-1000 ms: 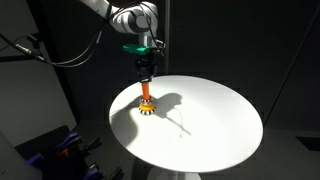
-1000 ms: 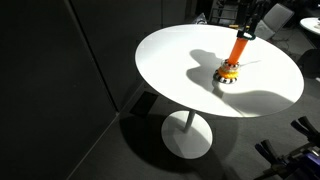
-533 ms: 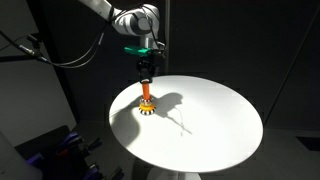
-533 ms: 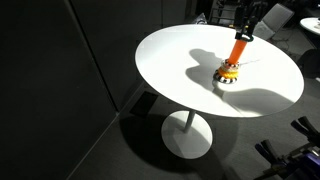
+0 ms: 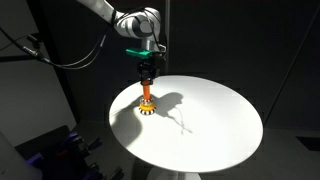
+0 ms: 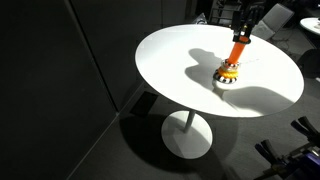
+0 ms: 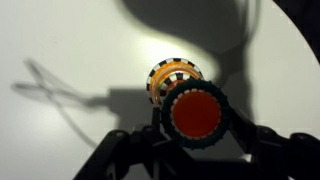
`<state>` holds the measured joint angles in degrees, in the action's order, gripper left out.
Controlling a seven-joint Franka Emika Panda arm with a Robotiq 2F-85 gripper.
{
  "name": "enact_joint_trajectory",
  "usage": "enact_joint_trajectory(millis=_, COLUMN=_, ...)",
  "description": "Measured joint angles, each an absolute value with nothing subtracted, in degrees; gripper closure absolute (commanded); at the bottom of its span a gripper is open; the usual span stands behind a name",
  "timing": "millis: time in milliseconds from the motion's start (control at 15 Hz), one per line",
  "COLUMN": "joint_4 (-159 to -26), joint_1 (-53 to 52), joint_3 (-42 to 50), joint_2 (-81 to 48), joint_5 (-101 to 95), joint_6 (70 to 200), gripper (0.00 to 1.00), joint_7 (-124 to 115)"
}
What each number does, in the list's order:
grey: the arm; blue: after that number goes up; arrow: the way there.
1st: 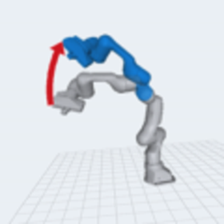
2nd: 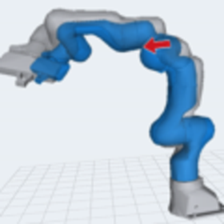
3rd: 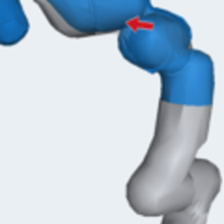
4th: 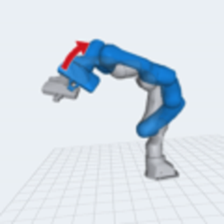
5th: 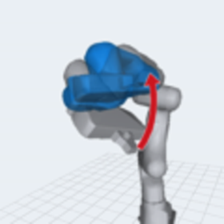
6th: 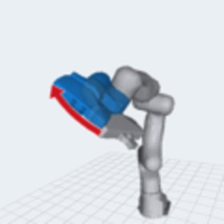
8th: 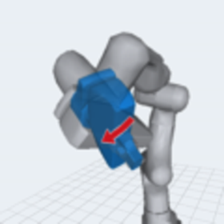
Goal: Place the dark green ring on the stack
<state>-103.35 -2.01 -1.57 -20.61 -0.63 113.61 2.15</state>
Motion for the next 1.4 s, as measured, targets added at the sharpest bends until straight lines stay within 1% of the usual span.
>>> enact_joint_trajectory(millis=267, joint_4=-103.2, joint_1=-2.0, joint_3=-1.6, joint_2=-21.4, joint_5=-0.6, joint_6=113.5, gripper=0.55, joint_7=2.2)
enact_joint_trajectory(millis=333, joint_4=-103.2, joint_1=-2.0, joint_3=-1.6, joint_2=-21.4, joint_5=-0.6, joint_6=113.4, gripper=0.07, joint_7=2.2)
enact_joint_trajectory(millis=400, joint_4=-103.1, joint_1=-2.0, joint_3=-1.6, joint_2=-21.4, joint_5=-0.6, joint_6=113.2, gripper=0.07, joint_7=2.2)
enact_joint_trajectory(millis=467, joint_4=-103.0, joint_1=-2.0, joint_3=-1.6, joint_2=-21.5, joint_5=-0.6, joint_6=113.0, gripper=0.01, joint_7=2.1)
enact_joint_trajectory(millis=533, joint_4=-103.0, joint_1=-2.0, joint_3=-1.6, joint_2=-21.5, joint_5=-0.6, joint_6=112.9, gripper=0.00, joint_7=2.1)
enact_joint_trajectory(millis=1400, joint_4=-101.9, joint_1=-2.0, joint_3=-0.8, joint_2=-19.2, joint_5=-0.6, joint_6=112.5, gripper=0.00, joint_7=1.8)
